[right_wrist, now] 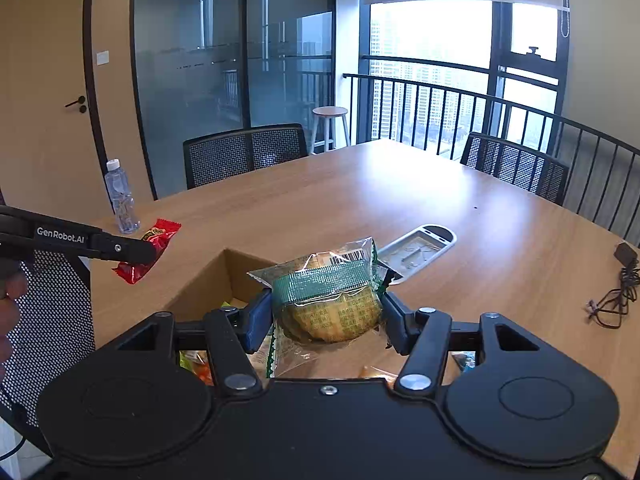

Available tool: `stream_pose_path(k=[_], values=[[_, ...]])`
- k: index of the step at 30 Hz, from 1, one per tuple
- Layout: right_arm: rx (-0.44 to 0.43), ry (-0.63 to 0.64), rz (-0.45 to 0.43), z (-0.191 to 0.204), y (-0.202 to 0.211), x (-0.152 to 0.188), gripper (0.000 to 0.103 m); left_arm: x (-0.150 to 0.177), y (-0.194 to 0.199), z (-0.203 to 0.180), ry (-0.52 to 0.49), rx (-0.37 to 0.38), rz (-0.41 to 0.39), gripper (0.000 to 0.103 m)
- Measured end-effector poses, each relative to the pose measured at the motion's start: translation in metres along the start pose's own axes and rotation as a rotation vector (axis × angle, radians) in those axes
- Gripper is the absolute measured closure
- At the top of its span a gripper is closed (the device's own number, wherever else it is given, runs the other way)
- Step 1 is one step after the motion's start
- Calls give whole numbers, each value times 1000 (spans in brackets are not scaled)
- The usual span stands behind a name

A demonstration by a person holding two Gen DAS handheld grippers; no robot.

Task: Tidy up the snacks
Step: 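Carry the red bar into the box and open the left tool while the right tool carries the cookie pack, then lower the cookie pack into the box and open the right tool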

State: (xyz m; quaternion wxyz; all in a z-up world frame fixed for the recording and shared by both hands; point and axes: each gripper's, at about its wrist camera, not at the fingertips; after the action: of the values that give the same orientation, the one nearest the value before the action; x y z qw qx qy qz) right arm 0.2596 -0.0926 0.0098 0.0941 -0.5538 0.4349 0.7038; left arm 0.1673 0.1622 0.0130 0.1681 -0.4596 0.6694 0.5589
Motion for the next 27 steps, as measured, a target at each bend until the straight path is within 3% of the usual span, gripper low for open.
stream_pose_path(k=[18, 27], values=[[-63, -170, 108, 32, -66, -4, 47, 14, -55, 30, 39, -43, 113, 85], [-59, -261, 133, 33, -89, 7, 47, 12, -55, 44, 97, -50, 68, 81]])
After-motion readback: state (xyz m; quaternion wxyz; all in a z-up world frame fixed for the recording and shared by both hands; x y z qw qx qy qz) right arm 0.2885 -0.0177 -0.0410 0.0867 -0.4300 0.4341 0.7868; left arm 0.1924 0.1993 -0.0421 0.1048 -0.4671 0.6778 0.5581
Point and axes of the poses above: each gripper's, at about its wrist camera, not at the fingertips, and y roughly against the way its jaws point, z to its left, x to its underside, and after that the axes turned 1 degree about y, right-handed
